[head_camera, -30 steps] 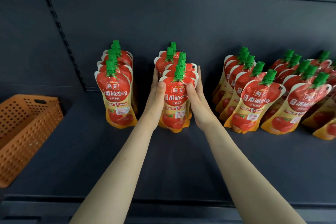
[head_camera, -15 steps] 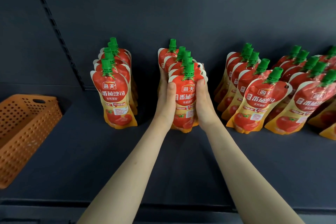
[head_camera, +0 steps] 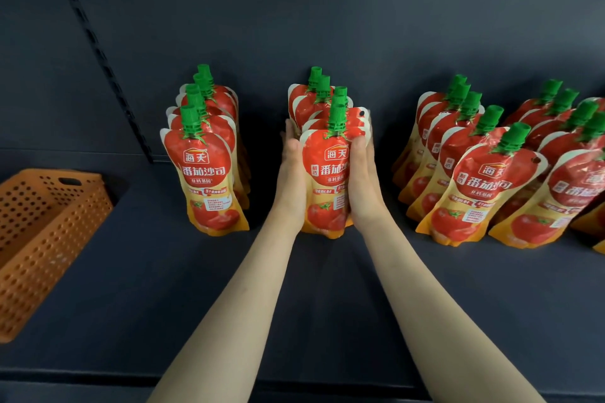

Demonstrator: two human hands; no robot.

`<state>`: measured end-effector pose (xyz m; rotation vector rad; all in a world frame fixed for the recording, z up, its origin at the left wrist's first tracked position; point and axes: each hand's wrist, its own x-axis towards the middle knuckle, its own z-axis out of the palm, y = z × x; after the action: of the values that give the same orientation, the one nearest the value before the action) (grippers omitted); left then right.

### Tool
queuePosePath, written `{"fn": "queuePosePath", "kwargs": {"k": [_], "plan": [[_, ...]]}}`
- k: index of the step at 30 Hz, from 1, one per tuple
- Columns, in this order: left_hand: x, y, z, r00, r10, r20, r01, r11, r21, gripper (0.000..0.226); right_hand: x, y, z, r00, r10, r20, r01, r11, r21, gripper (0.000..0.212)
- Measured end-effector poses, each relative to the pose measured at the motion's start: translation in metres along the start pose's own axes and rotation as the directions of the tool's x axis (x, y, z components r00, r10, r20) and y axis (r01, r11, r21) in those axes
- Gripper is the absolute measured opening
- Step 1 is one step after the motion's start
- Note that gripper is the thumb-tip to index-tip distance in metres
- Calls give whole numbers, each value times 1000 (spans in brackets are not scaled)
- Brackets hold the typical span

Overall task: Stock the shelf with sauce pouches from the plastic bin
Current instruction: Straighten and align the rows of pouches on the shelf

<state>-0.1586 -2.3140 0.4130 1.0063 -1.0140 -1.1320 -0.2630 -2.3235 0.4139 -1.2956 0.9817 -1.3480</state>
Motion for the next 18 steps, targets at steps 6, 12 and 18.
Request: {"fn": "queuePosePath", "kwargs": {"k": [6,12,18], "plan": [[9,-5,-3,994,-112,16,113,993,-19,121,2,3,-1,1000,14,9,-14,1000,15,85],[11,-2,-2,990,-138,30,139,990,-35,126,5,3,1,1000,13,14,-13,1000,8,87],[6,-3,4,989,-146,38,147,988,-41,121,2,0,-4,1000,1,7,-1,1000,4,85]]}}
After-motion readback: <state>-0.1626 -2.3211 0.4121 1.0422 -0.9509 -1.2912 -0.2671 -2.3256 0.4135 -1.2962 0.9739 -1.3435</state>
